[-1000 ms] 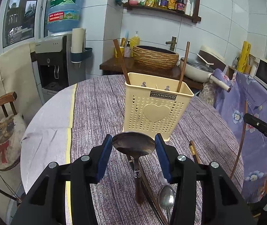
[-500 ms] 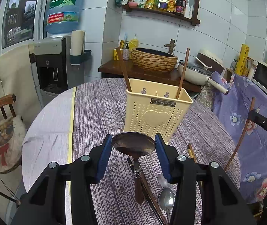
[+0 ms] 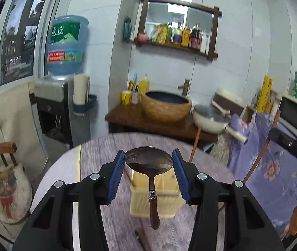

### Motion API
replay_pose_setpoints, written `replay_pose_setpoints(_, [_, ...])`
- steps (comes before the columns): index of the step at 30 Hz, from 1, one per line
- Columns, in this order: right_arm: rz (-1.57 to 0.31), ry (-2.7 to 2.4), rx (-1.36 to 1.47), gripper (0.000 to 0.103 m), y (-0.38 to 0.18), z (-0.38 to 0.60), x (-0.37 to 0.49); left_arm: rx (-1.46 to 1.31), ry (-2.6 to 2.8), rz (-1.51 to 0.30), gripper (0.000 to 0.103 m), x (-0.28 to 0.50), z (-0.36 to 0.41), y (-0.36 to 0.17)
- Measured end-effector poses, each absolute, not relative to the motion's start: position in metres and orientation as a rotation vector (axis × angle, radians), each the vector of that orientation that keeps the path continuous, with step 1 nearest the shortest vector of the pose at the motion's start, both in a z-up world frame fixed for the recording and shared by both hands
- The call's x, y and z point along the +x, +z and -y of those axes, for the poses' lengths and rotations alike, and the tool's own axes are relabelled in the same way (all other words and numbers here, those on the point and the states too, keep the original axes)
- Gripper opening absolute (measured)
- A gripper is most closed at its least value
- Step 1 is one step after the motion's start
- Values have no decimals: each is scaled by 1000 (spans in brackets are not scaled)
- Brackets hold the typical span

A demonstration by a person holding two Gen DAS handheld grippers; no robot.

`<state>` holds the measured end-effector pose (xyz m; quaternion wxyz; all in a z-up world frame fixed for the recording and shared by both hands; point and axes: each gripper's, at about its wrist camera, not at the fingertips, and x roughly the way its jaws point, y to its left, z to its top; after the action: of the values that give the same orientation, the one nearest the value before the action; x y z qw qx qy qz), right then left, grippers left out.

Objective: Organize utensils
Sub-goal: 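Carry the spoon and chopstick over the holder and lower them inside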

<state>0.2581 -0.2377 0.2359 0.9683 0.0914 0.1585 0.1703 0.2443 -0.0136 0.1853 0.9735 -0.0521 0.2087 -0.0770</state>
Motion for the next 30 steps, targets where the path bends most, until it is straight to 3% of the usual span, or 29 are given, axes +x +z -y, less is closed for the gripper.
replay_pose_setpoints(7, [-245,284,178,8,267,216,296,-86,-104,-347,47,285,37,207])
replay_pose_setpoints(20, [-383,243,180,8,166,198,344,-19,-59,-413,47,311,56,125])
replay_pose_setpoints(30, [-410,262,160,8,139,192,347,40,-63,-484,47,313,59,91])
